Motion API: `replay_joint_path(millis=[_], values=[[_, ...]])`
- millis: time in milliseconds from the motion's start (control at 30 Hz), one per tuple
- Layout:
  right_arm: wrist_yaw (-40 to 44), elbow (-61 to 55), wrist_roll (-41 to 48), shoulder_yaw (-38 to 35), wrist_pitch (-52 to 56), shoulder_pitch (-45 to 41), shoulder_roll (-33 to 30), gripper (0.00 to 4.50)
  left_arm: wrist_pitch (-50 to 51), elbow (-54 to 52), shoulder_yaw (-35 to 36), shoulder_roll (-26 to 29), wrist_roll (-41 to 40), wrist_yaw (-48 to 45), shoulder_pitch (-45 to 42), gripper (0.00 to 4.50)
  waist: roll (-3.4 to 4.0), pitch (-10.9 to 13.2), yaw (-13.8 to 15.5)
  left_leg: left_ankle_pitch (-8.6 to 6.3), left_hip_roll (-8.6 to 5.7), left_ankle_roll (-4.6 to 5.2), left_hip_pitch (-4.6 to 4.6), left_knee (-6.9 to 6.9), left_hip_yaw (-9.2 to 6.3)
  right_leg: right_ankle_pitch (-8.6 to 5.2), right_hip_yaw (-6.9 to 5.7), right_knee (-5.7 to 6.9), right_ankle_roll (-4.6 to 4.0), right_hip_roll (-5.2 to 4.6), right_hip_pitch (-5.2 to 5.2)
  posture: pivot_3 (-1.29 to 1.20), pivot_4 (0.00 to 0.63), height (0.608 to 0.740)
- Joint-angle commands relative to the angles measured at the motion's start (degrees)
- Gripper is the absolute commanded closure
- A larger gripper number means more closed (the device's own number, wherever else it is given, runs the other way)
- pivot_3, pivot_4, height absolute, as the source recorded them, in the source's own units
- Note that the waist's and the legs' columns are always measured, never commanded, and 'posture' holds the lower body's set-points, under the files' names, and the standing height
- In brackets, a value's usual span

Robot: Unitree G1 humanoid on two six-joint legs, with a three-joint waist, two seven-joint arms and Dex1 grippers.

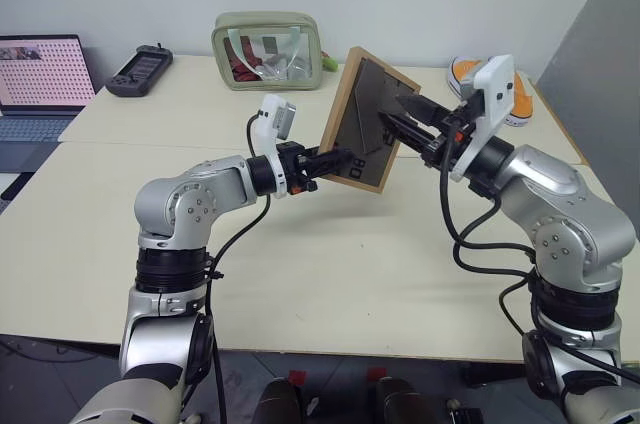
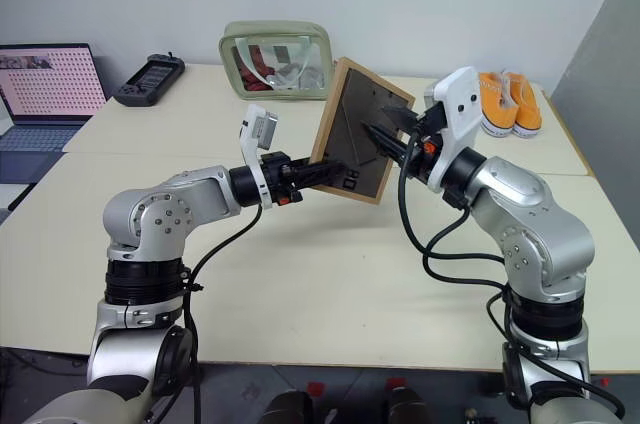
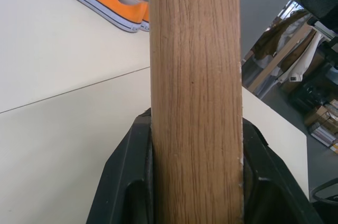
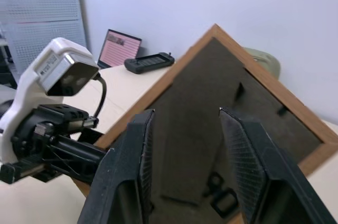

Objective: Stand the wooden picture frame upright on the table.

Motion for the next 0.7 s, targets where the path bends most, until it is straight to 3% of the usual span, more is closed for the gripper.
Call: replay_joint_path(millis=[33, 300, 400, 600, 700], values=[[0.37, 2.05, -1.1, 0.78, -3.58, -1.31, 0.4, 2.47, 0.32, -4.8, 0.66, 0.27, -2.9, -0.51, -2.01, 3.21, 0.0, 0.0, 0.03, 0.0, 0.0, 0.0, 0.0, 0.0, 0.0, 0.0, 0.0, 0.0, 0.0, 0.0, 0.0, 0.0, 0.15, 0.74], [2.5, 8.12, -2.49, 0.87, -8.03, -1.67, -0.75, 2.47, 2.33, -7.66, 1.43, 1.14, -4.95, 0.1, -1.22, 3.21, 0.01, 0.01, -0.01, 0.0, 0.01, 0.0, -0.02, -0.01, -0.01, 0.0, -0.02, 0.0, 0.0, 0.0, -0.04, 0.0, 0.15, 0.74], [2.67, 9.21, -2.56, 0.28, -8.66, -1.96, -1.5, 2.04, 2.38, -7.76, 1.62, 1.3, -4.99, 0.61, -0.93, 3.21, 0.01, 0.01, -0.01, 0.0, 0.01, 0.0, -0.03, -0.01, 0.0, 0.0, -0.02, 0.0, 0.0, 0.0, -0.04, 0.0, 0.15, 0.74], [2.68, 9.76, -2.61, 0.86, -9.24, -2.44, -2.01, 0.74, 2.29, -7.92, 1.79, 1.35, -4.79, 0.91, -0.43, 3.21, 0.01, 0.01, 0.0, 0.0, 0.01, 0.0, -0.03, -0.01, 0.0, 0.0, -0.02, 0.0, 0.0, 0.0, -0.04, 0.0, 0.15, 0.74], [1.56, 9.27, -1.27, 0.84, -8.39, -3.08, -0.31, 0.74, 1.59, -7.53, 1.21, 1.28, -4.1, 0.67, -0.18, 3.21, 0.01, 0.01, 0.0, 0.0, 0.01, 0.0, -0.03, -0.01, 0.0, 0.0, -0.01, 0.0, 0.0, 0.0, -0.05, 0.0, 0.15, 0.74]])
